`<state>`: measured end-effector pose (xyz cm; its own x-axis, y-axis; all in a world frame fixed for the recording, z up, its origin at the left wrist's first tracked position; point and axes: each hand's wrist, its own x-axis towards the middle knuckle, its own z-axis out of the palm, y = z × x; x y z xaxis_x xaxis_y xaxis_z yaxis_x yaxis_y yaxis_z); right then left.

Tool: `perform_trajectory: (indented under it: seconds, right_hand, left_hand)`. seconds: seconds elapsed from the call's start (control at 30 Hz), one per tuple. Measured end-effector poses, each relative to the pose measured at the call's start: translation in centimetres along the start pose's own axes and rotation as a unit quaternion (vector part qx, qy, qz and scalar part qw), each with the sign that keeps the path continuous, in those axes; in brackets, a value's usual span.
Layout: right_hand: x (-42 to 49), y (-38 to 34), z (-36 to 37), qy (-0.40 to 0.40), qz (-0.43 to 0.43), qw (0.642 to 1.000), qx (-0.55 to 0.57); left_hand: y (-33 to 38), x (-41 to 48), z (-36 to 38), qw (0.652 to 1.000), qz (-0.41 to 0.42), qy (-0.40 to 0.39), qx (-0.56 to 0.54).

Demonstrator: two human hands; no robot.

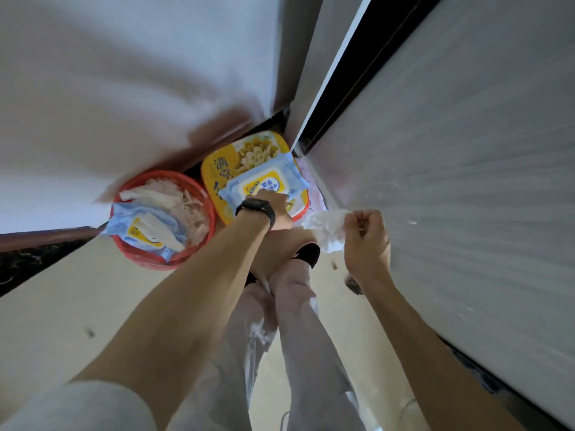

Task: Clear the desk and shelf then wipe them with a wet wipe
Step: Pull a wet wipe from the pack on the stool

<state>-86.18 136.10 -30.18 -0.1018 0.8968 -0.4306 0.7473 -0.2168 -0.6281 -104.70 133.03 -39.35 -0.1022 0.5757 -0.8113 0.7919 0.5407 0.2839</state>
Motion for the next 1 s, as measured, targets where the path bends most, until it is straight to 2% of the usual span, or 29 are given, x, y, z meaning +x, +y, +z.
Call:
perform_trajectory:
  seconds: [0.07,0.17,0.3,0.37,0.43,0.47,0.53,0.6,0.7,0.87,1.0]
  right_hand:
    - [-1.3,-2.3,-2.4,-0.013,-0.007,1.000,-0.010]
    - [-4.2,-6.8,-6.8,-0.044,-0.033,0.998,-0.010]
    - [-8.3,-12.9,-12.8,-0.084,-0.075,0.994,-0.001]
    - [-10.3,-15.9,-15.8,-0.106,-0.099,0.989,0.032]
    - [-12.4,-18.3,-18.7,-0.191,-0.121,0.970,0.090]
    - [-13.5,-19.5,-20.0,-0.257,-0.141,0.951,0.099]
    - [-15.0,-20.5,-21.1,-0.383,-0.164,0.907,0.064]
    - [-16.9,-21.4,-21.0,-0.459,-0.179,0.870,0.028]
    - [-19.8,-22.2,-18.9,-0.527,-0.177,0.827,0.087]
    - [-27.4,-19.9,-14.0,-0.610,-0.142,0.772,0.106]
    - [-35.8,-16.7,-11.4,-0.601,-0.304,0.739,-0.001]
  left_hand:
    - [1.3,-4.1,-1.8,0.992,0.047,0.010,-0.116]
    - [4.0,-12.6,-4.0,0.957,0.120,0.070,-0.256]
    - [5.3,-23.4,-7.1,0.910,0.130,0.221,-0.326]
    - [5.4,-28.1,-8.0,0.878,0.102,0.254,-0.393]
    - [5.8,-32.9,-8.6,0.828,0.108,0.257,-0.487]
    - [5.8,-35.6,-9.1,0.796,0.125,0.265,-0.530]
    - [5.7,-39.4,-9.9,0.760,0.130,0.260,-0.581]
    - [5.1,-43.8,-9.8,0.734,0.098,0.284,-0.609]
    - [3.8,-49.1,-7.4,0.679,0.030,0.356,-0.641]
    - [3.5,-57.4,2.9,0.552,-0.075,0.442,-0.703]
    - [5.2,-64.0,13.9,0.438,-0.174,0.503,-0.725]
